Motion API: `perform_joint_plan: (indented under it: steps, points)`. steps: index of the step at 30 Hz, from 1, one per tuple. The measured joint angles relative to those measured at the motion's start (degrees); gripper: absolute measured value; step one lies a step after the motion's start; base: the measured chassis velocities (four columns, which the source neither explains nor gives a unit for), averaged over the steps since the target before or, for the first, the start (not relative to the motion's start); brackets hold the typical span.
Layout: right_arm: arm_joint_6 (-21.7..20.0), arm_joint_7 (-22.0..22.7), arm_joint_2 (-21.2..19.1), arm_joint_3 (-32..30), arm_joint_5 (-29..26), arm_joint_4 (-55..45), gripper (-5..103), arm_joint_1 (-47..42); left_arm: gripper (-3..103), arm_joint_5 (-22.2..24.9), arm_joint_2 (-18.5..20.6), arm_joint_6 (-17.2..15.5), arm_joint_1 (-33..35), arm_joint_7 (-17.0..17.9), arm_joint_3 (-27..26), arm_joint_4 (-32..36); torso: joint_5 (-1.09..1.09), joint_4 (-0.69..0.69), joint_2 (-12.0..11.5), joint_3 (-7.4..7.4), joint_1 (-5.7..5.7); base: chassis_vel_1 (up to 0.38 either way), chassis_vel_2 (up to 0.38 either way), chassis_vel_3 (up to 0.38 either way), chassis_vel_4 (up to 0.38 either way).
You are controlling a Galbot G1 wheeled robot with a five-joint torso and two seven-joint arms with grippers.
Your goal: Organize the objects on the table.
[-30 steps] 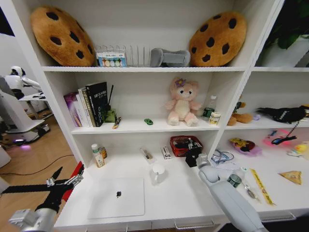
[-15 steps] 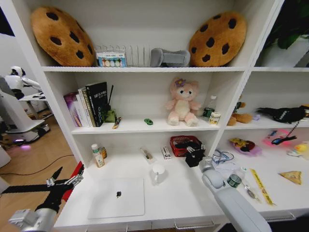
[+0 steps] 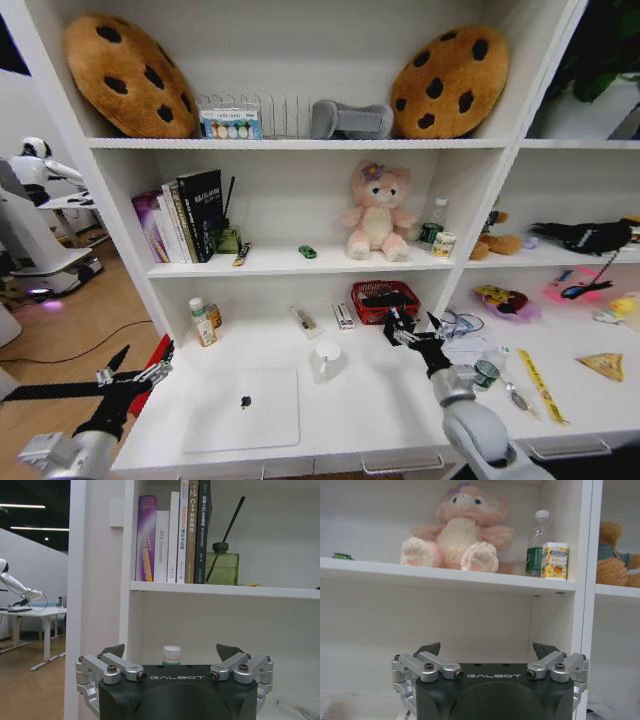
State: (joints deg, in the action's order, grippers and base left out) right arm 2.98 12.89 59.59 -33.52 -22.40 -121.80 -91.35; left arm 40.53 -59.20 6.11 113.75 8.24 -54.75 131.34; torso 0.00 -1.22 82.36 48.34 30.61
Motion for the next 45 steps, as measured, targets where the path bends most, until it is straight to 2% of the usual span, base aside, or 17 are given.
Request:
perform_joint_plan:
  steps: [6, 8, 12, 16, 19, 23, 28, 33, 45]
  points:
    - [2.0, -1.1, 3.6, -6.8, -0.8, -6.6, 100, -10.2, 100, 0.0, 0.0, 0.0, 0.0, 0.0, 0.0, 0.0, -0.01, -0.02, 0.0, 0.00, 0.00, 0.000, 0.000, 0.000, 0.000]
    - [4.4, -2.0, 6.8, -9.9, 0.5, -7.9, 100, -14.5, 100, 0.0, 0.0, 0.0, 0.0, 0.0, 0.0, 0.0, -0.02, -0.01, 0.0, 0.00, 0.00, 0.000, 0.000, 0.000, 0.000]
    - [5.3, -2.1, 9.5, -12.1, 0.3, -8.9, 100, -17.2, 100, 0.0, 0.0, 0.0, 0.0, 0.0, 0.0, 0.0, 0.01, -0.02, 0.0, 0.01, 0.00, 0.000, 0.000, 0.000, 0.000]
    - [3.2, -0.7, 12.1, -16.1, -6.4, -14.0, 100, -21.7, 100, 0.0, 0.0, 0.0, 0.0, 0.0, 0.0, 0.0, -0.01, -0.01, 0.0, 0.01, 0.00, 0.000, 0.000, 0.000, 0.000]
    - [3.3, -0.5, 12.1, -17.2, -6.6, -15.2, 100, -23.2, 100, 0.0, 0.0, 0.0, 0.0, 0.0, 0.0, 0.0, -0.02, -0.02, 0.0, 0.01, 0.00, 0.000, 0.000, 0.000, 0.000]
    - [3.7, -0.4, 11.2, -18.0, -6.1, -15.5, 100, -23.8, 100, 0.0, 0.0, 0.0, 0.0, 0.0, 0.0, 0.0, 0.00, -0.01, 0.0, 0.01, 0.00, 0.000, 0.000, 0.000, 0.000]
    - [3.3, 0.1, 5.9, -19.1, -6.9, -13.3, 100, -22.6, 100, 0.0, 0.0, 0.0, 0.0, 0.0, 0.0, 0.0, 0.00, 0.00, 0.0, 0.01, 0.01, 0.000, 0.000, 0.000, 0.000]
    - [3.2, 0.4, 2.4, -19.7, -7.0, -11.2, 100, -21.8, 100, 0.0, 0.0, 0.0, 0.0, 0.0, 0.0, 0.0, 0.01, -0.01, 0.0, 0.01, 0.01, 0.000, 0.000, 0.000, 0.000]
    - [2.2, 0.9, -3.3, -22.0, -7.3, -9.3, 100, -21.7, 100, 0.0, 0.0, 0.0, 0.0, 0.0, 0.0, 0.0, 0.00, -0.01, 0.0, 0.02, 0.01, 0.000, 0.000, 0.000, 0.000]
